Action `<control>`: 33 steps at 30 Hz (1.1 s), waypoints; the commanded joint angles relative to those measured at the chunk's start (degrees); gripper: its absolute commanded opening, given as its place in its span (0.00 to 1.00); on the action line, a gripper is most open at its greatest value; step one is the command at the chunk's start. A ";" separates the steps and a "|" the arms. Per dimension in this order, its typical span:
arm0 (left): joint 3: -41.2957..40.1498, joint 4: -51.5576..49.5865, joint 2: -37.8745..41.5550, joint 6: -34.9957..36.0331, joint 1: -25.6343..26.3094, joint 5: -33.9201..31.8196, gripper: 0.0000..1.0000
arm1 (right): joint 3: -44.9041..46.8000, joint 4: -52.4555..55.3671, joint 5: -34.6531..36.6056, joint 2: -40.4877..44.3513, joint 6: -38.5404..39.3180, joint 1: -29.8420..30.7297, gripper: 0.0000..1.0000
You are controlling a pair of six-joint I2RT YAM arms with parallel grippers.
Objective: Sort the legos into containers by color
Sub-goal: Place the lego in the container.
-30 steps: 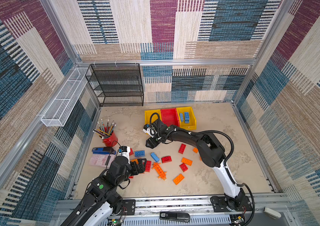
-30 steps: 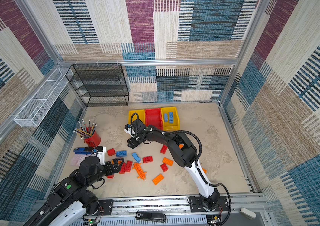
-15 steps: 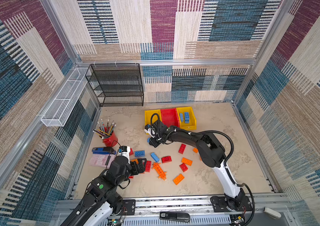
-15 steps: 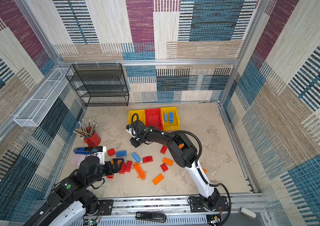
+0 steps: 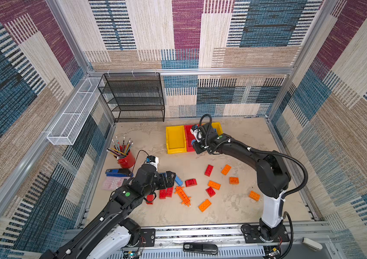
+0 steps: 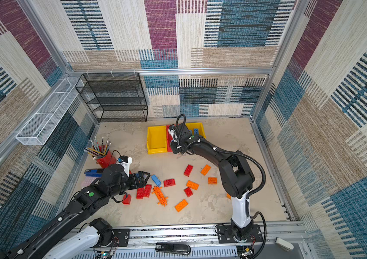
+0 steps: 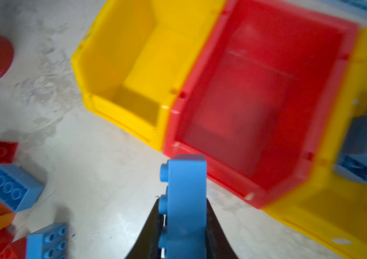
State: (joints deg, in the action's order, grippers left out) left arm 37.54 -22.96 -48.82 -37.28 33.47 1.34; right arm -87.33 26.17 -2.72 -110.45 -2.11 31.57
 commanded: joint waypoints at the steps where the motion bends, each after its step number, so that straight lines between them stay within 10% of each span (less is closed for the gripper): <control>1: 3.44 5.44 -5.03 2.64 -0.08 3.45 1.00 | -0.14 -1.45 0.77 1.09 0.52 -3.73 0.11; 14: 13.24 5.40 -17.36 6.73 -0.08 3.71 0.99 | -14.22 0.58 -0.70 -11.86 0.74 -13.77 0.13; 17: 13.40 5.28 -18.07 6.95 -0.16 3.22 0.99 | -16.31 0.61 -1.63 -13.85 0.60 -14.50 0.29; 21: 13.04 4.69 -18.24 7.02 -0.24 2.63 0.99 | -16.44 -0.94 -2.93 -13.85 0.62 -14.61 0.54; 33: 7.52 1.89 -8.49 3.17 -0.25 2.45 0.99 | -1.56 -5.21 -8.72 0.72 -3.86 -12.76 0.57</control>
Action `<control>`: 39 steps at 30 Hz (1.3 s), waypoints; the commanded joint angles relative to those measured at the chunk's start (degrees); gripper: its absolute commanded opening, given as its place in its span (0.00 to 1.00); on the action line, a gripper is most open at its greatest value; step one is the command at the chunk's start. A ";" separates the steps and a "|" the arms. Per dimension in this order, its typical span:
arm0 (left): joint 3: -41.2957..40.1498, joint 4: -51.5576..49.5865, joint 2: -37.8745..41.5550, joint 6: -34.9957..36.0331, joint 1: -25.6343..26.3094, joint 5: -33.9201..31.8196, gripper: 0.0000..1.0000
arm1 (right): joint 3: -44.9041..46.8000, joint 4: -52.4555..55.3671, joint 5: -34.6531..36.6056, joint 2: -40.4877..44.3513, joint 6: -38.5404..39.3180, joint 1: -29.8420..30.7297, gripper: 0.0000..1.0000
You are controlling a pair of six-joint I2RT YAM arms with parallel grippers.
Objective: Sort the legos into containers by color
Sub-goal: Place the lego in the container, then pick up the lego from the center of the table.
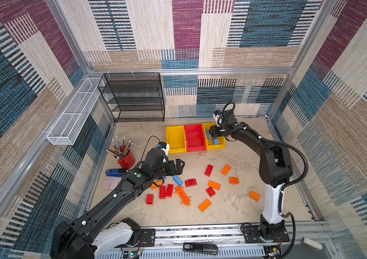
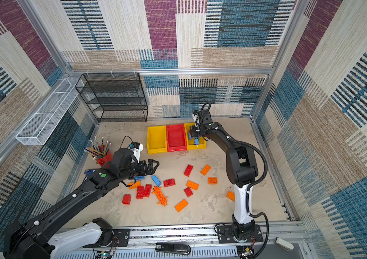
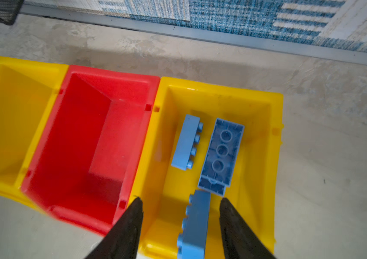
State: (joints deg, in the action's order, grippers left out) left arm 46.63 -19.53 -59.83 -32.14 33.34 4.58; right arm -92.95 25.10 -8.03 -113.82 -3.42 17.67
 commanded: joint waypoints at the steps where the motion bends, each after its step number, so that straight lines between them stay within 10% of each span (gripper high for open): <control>1: -2.74 -2.01 4.33 -2.69 -0.08 -0.97 0.99 | 6.57 -4.89 -4.36 6.04 -3.22 2.05 0.58; 22: -16.20 -11.47 30.16 -13.82 -0.04 -2.82 1.00 | 25.41 -12.78 -9.39 13.76 -11.94 28.30 0.57; 39: -17.67 -12.24 31.79 -14.05 -0.03 -4.13 1.00 | 20.59 -10.64 -5.82 3.33 -10.51 33.39 0.58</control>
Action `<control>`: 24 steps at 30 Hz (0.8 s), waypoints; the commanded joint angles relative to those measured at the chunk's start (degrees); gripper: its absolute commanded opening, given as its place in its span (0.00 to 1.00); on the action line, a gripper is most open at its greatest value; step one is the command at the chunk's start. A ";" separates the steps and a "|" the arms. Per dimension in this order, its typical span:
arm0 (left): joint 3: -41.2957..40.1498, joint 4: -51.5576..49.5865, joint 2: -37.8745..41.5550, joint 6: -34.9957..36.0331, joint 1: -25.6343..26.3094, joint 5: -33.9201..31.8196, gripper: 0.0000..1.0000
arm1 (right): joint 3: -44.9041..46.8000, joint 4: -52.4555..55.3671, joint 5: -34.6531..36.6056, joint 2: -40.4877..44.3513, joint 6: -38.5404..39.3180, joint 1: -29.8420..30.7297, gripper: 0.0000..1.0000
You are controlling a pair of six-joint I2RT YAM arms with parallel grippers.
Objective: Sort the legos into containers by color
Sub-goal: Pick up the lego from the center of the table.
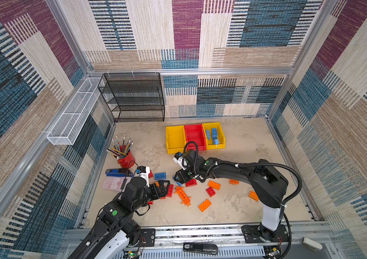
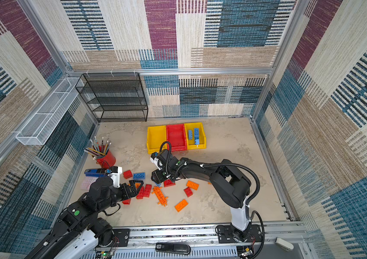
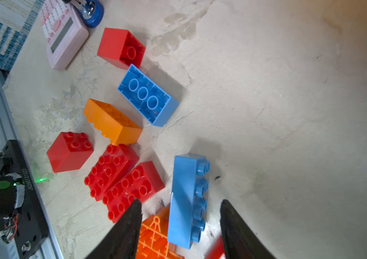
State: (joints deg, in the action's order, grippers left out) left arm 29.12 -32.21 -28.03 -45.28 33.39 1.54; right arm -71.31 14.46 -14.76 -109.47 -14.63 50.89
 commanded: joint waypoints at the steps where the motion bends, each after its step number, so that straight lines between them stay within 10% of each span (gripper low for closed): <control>1: -0.16 0.37 0.08 -0.87 -0.08 -1.24 1.00 | -1.59 0.34 1.29 -1.68 0.86 0.21 0.58; 15: -0.37 0.06 0.46 -0.03 -0.08 -1.80 1.00 | -5.24 3.50 3.86 -6.65 2.06 0.87 0.52; 24: -0.53 1.24 -0.15 0.25 -0.08 -1.68 1.00 | -6.90 6.58 7.66 -7.59 2.16 0.96 0.27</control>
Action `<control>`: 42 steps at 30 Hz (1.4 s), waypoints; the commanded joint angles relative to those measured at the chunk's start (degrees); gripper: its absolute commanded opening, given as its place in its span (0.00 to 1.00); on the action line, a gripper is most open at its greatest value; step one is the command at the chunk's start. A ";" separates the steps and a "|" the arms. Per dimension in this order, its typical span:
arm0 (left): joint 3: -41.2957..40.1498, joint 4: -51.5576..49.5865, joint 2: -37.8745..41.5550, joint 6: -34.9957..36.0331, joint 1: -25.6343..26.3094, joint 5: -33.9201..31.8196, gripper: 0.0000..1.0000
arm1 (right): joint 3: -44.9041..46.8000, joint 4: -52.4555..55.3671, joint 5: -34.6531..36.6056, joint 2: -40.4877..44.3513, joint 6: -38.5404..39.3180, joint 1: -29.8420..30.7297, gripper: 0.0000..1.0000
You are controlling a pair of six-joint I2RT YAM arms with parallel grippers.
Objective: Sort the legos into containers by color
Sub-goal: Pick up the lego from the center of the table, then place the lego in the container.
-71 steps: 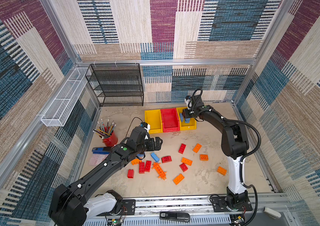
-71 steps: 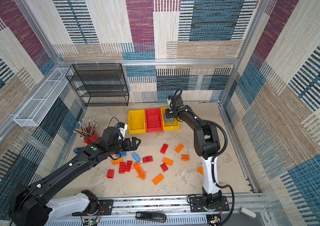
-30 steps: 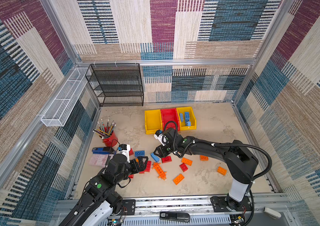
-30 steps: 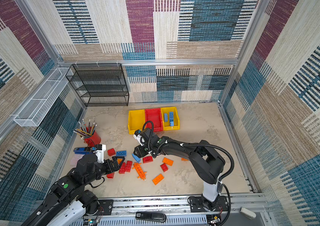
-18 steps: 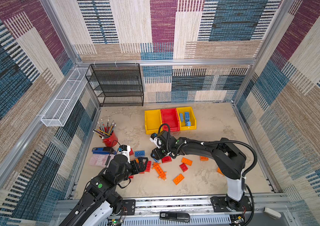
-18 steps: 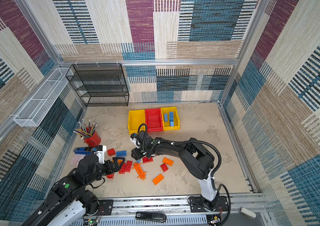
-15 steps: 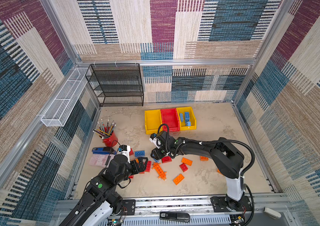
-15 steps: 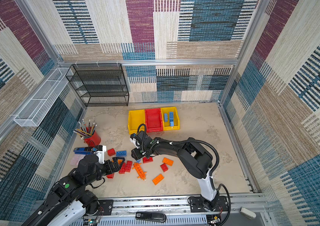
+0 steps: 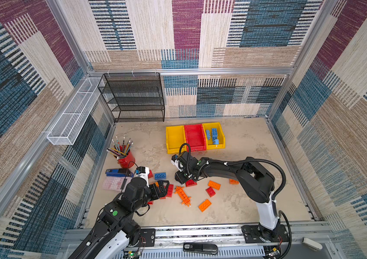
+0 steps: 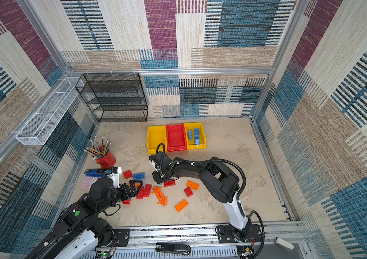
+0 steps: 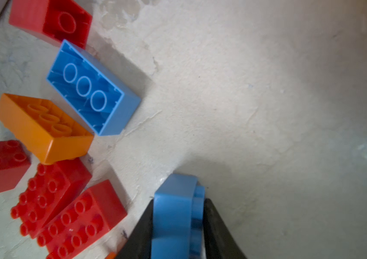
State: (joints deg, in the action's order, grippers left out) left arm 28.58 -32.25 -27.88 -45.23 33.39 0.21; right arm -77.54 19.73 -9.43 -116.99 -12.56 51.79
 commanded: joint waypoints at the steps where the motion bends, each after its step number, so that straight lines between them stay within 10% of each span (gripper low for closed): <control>1: 0.21 1.49 -0.63 0.40 -0.08 -0.27 1.00 | -0.79 1.52 2.99 0.21 0.05 0.06 0.24; 23: 18.87 10.28 -26.95 9.80 -0.08 3.27 0.99 | -6.82 4.09 4.02 10.99 6.64 -18.33 0.18; 42: 28.52 11.78 -40.22 14.64 -0.77 5.37 0.99 | -21.44 5.53 0.58 0.72 7.87 -33.04 0.18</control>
State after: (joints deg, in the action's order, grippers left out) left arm 56.95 -21.69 -68.20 -32.67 32.84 5.06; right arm -97.19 24.73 -7.97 -114.67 -5.28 19.35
